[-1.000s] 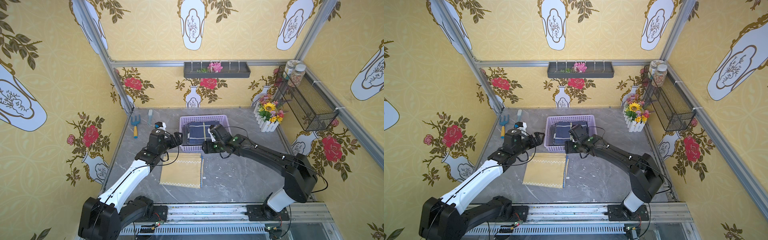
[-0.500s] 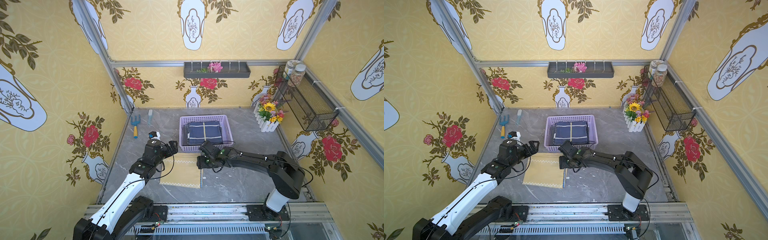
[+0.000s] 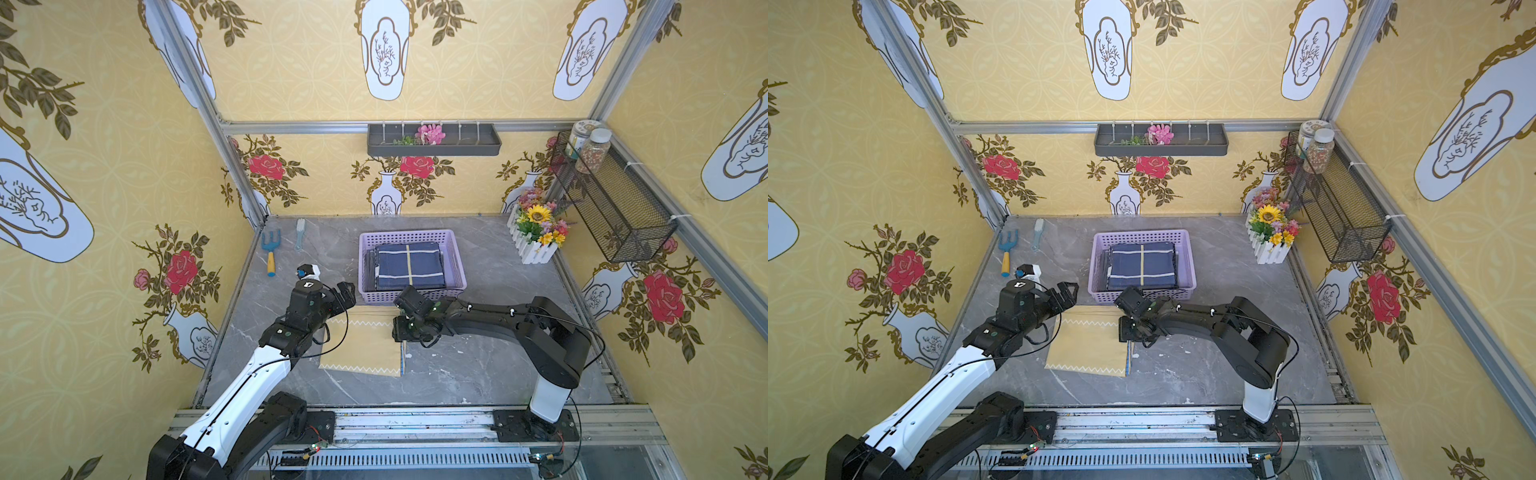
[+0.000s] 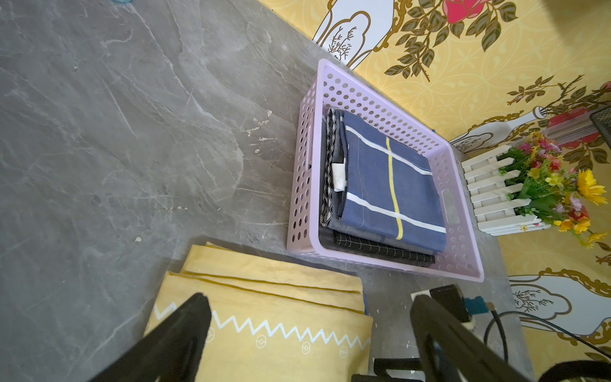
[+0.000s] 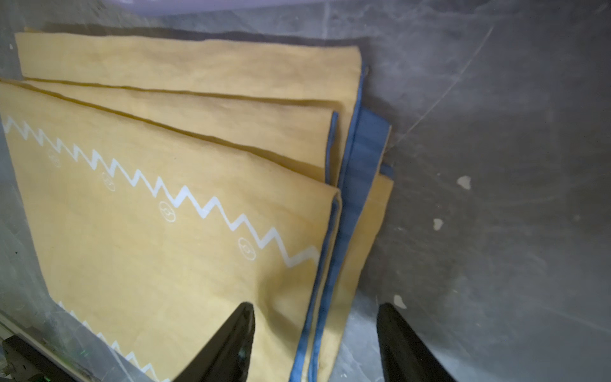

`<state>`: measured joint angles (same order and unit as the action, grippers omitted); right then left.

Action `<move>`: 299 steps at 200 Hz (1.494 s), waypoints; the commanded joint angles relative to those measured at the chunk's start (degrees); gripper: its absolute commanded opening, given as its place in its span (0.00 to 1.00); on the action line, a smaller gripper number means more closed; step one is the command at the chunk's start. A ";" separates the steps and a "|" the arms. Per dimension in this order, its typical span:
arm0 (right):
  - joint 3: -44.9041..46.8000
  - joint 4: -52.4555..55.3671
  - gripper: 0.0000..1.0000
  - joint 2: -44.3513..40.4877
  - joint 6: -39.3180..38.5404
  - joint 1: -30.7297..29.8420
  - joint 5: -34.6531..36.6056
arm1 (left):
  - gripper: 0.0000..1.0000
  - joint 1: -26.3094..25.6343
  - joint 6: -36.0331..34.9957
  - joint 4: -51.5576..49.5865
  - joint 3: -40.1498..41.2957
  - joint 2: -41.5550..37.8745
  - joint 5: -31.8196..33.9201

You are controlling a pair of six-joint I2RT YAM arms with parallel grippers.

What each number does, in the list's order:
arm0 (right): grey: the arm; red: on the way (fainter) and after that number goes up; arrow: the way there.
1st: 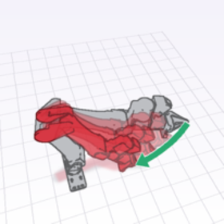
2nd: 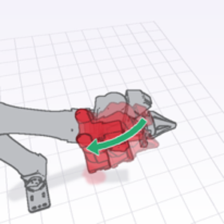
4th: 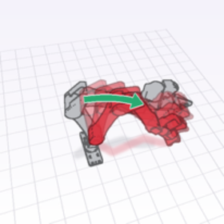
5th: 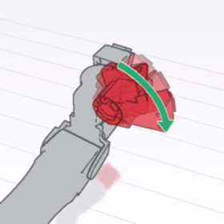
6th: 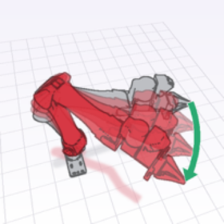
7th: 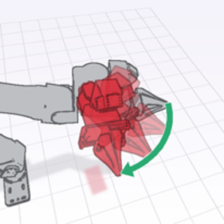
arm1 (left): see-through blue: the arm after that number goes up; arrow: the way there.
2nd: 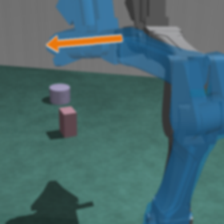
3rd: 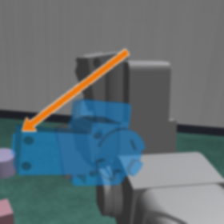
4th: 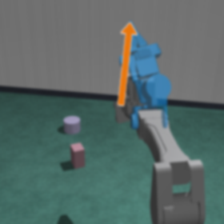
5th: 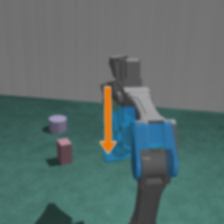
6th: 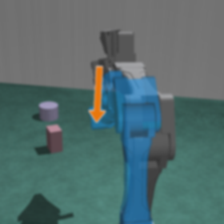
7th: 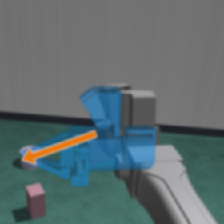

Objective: Put the folded pillowcase in the basket
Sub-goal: Pick up the pillowcase from the center of the board.

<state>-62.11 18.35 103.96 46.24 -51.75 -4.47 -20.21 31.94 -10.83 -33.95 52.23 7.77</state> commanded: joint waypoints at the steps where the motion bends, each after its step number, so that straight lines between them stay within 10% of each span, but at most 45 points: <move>1: -0.47 -1.43 0.62 0.83 0.32 -0.04 -0.52 | 1.00 0.08 -0.04 0.09 0.39 -0.11 0.14; 154: 1.30 -2.97 0.11 1.14 0.18 0.15 -0.73 | 1.00 0.08 1.04 -0.43 0.82 -1.45 -0.61; 299: 15.01 1.38 0.07 -13.02 -13.64 10.11 -4.93 | 0.91 -4.00 4.39 0.50 4.72 5.91 -9.26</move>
<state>-48.42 17.78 92.38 36.60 -42.65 -8.84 -22.33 34.79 -11.05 -30.55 56.55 0.19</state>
